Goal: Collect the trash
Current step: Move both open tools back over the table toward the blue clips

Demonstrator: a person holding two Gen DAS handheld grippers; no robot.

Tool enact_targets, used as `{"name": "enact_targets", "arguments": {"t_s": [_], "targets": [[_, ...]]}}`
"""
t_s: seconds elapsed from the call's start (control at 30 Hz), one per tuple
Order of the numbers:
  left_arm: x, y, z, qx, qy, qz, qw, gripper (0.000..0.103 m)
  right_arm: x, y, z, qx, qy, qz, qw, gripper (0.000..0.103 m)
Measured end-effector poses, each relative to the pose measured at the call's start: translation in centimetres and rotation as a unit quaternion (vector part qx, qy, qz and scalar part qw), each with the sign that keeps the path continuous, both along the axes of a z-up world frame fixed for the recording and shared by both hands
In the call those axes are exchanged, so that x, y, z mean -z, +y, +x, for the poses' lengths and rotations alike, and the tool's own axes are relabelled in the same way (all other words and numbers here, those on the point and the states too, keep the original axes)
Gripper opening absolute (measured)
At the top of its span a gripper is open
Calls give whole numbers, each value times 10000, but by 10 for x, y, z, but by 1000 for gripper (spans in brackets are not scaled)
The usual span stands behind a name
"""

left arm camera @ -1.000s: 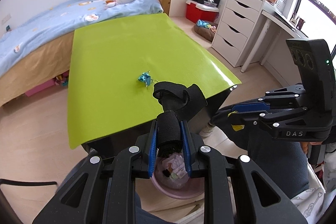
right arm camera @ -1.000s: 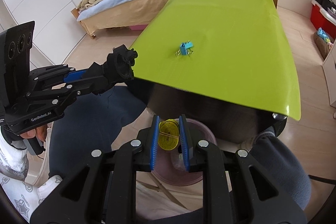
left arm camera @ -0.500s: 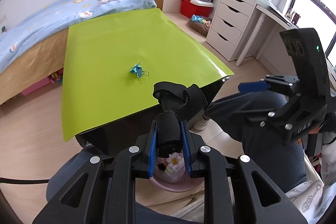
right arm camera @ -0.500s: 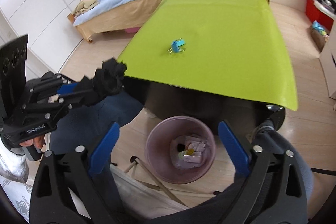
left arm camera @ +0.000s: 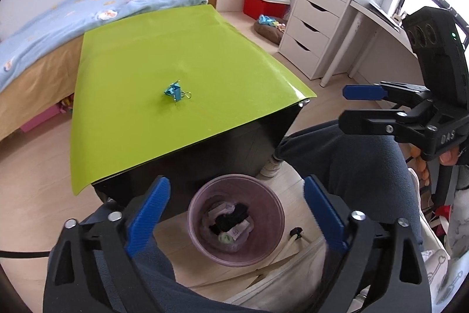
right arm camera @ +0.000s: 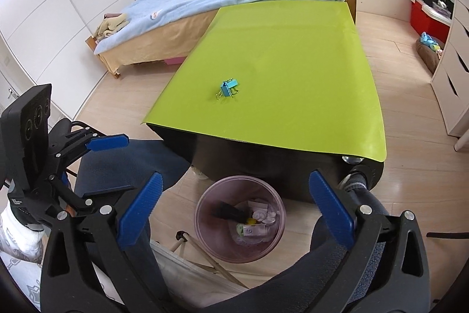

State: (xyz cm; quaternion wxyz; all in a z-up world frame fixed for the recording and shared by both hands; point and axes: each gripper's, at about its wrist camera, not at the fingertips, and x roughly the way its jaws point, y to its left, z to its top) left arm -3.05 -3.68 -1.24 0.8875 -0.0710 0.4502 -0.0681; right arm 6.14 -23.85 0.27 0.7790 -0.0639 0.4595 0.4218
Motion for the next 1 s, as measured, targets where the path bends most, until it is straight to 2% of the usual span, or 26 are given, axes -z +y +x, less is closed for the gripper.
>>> {"name": "enact_targets", "arguments": {"t_s": [0.23,0.63,1.0], "targets": [[-4,17,0,-424,-2,7,9991,95,3,1,2,1,22,-7,10000,100],[-8,38,5,-705,-30,21,9975,95,4,18,5,-147,-25,-106,9998,100],[-9,58,8,-931,-83,61,9956,95,13,72,40,-250,-118,-362,9990,100]]}}
